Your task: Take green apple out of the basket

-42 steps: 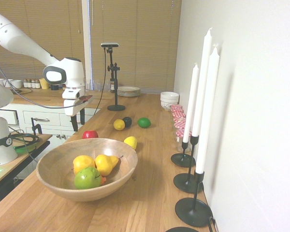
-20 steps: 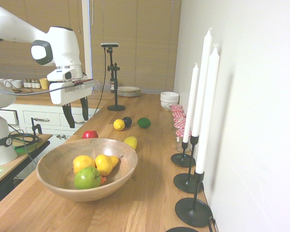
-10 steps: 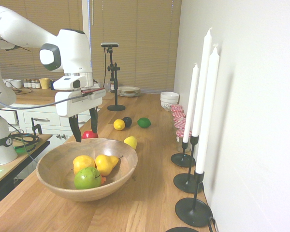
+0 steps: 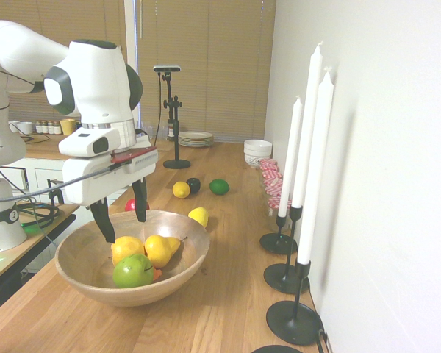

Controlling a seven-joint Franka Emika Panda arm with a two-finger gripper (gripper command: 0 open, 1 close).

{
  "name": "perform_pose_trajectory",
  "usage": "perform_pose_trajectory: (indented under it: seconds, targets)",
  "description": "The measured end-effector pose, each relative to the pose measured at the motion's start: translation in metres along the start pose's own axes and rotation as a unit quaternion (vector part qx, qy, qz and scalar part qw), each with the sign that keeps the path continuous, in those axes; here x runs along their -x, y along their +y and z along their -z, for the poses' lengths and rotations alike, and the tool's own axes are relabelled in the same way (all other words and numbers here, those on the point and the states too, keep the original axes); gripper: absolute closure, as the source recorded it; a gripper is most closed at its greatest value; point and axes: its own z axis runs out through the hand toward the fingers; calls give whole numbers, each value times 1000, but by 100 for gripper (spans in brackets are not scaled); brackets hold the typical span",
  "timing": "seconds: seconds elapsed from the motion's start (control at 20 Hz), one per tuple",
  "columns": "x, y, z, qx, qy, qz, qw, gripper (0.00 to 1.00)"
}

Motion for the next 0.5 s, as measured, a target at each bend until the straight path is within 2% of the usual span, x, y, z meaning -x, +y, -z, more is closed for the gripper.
perform_pose_trajectory:
  seconds: [0.25, 0.5]
  targets:
    - [-14, 7, -42, 12, -21, -5, 1000, 0]
    - [-14, 5, -55, 12, -30, -4, 999, 0]
